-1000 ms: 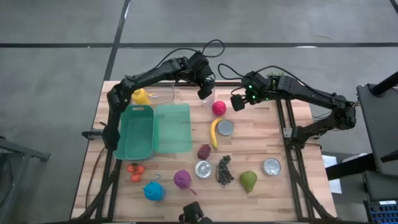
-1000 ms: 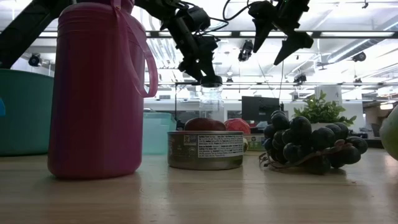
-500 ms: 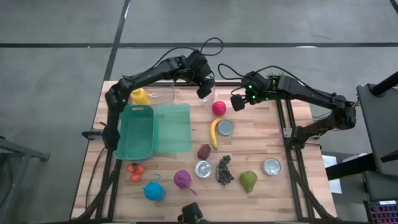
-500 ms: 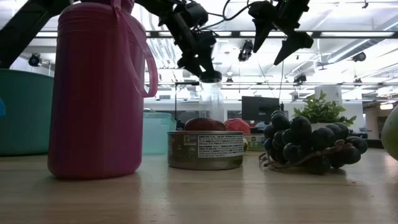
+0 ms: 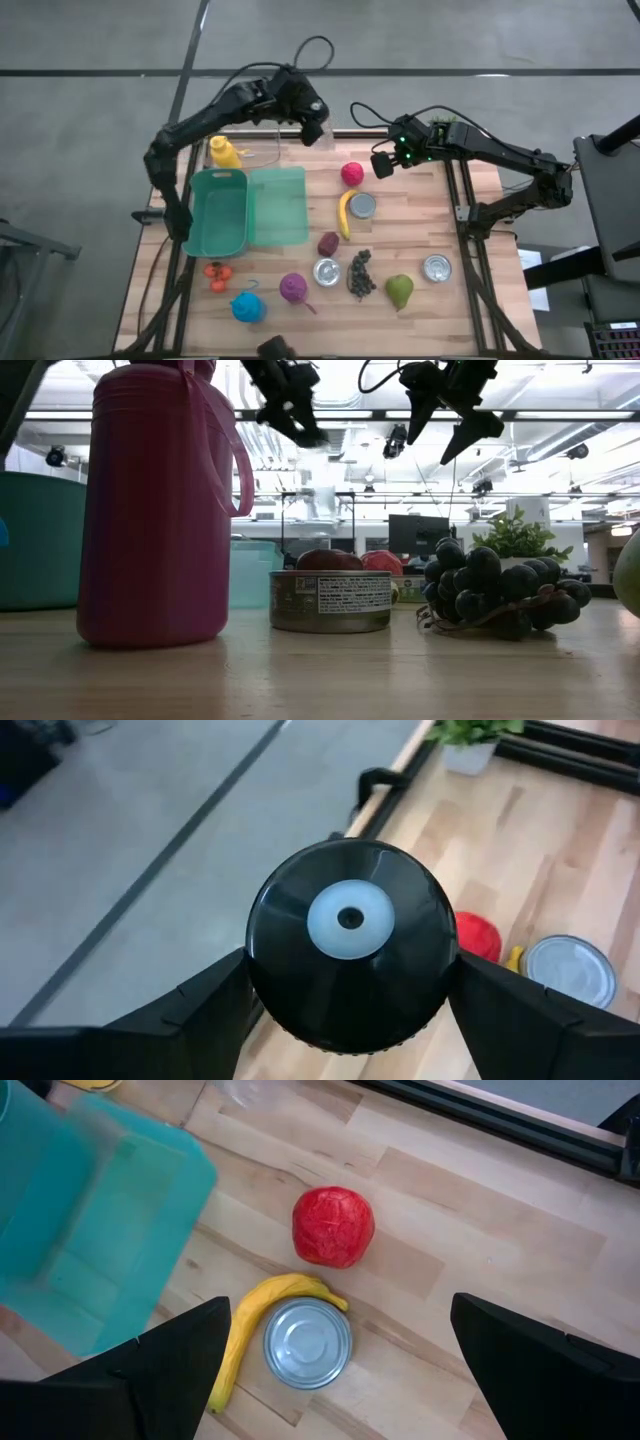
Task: Pick & Place Food Item
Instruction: Put the transparent water bottle into the transparent bin
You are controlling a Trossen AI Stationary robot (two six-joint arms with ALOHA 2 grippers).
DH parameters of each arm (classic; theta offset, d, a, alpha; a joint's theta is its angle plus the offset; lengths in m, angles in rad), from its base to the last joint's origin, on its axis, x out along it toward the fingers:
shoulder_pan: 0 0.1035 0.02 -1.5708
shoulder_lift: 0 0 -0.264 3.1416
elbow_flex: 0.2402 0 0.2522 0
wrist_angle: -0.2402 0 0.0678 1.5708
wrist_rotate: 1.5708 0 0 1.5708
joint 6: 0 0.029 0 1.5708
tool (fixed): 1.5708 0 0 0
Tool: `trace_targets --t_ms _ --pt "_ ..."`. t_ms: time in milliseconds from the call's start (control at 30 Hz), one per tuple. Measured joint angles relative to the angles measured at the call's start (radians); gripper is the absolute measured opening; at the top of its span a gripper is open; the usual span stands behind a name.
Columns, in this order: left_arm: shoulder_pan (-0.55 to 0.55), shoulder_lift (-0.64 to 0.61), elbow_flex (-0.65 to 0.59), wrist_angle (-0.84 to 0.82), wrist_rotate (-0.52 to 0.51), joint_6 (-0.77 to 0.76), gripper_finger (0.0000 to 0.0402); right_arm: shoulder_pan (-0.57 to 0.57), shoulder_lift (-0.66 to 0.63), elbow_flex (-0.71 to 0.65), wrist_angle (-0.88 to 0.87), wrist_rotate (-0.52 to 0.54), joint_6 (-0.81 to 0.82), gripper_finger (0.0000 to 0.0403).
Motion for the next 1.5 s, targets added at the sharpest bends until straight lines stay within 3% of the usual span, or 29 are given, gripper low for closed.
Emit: trace_targets --t_ms 367,633,1000,1500 --pt "-0.012 -0.172 0.0 -0.256 -0.201 -0.213 0.0299 0.0 0.0 0.0 0.0 0.0 0.0 0.0378" --pt "-0.011 -0.201 -0.001 -0.397 -0.305 -0.327 0.0299 0.0 0.0 0.0 0.0 0.0 0.0 0.0378" --pt "0.012 -0.202 -0.091 -0.412 -0.302 -0.401 0.0299 0.0 0.0 0.0 0.0 0.0 0.0 0.0378" --pt "0.169 -0.247 -0.3 -0.183 -0.191 -0.347 0.0299 0.0 0.0 0.0 0.0 0.0 0.0 0.0378"
